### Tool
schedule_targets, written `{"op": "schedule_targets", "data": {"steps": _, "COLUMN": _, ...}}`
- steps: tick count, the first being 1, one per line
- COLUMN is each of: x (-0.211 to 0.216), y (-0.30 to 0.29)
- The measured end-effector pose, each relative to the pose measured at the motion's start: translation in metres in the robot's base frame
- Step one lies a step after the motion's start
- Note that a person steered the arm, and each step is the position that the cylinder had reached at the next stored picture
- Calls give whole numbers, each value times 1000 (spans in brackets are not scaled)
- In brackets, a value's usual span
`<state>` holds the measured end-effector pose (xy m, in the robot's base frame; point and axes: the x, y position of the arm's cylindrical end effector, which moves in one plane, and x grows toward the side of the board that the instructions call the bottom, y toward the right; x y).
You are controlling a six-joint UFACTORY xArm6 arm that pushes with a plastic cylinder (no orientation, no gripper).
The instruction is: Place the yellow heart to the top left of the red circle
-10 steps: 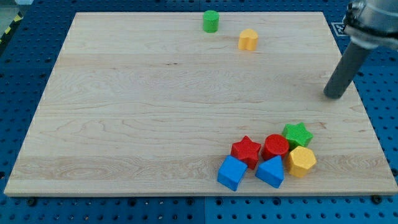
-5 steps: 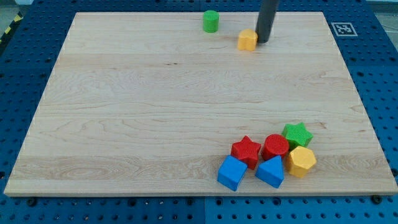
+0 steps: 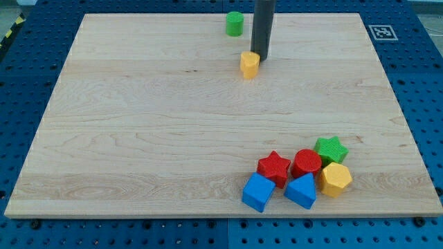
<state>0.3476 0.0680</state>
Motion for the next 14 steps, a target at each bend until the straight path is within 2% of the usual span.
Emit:
{"op": "schedule_targets", "data": {"steps": 1, "x": 46, "y": 11}}
{"op": "schedule_targets", "data": {"steps": 3, "x": -16, "y": -7}}
{"op": "schedule_targets", "data": {"steps": 4, "x": -19, "y": -45}}
{"op": "schedule_targets", "data": {"steps": 5, "x": 23, "y": -48}}
{"op": "schedule_targets", "data": {"steps": 6, "x": 76, "y": -22}}
{"op": "schedule_targets", "data": {"steps": 7, "x": 83, "y": -16}}
{"op": "schedule_targets", "data": {"steps": 8, "x": 56, "y": -15}}
{"op": "schedule_targets", "data": {"steps": 9, "x": 70, "y": 12}}
{"op": "schedule_targets", "data": {"steps": 10, "x": 106, "y": 26}}
{"op": "schedule_targets", "data": {"steps": 12, "x": 92, "y": 27}}
{"op": "schedule_targets", "data": {"steps": 14, "x": 140, "y": 38}}
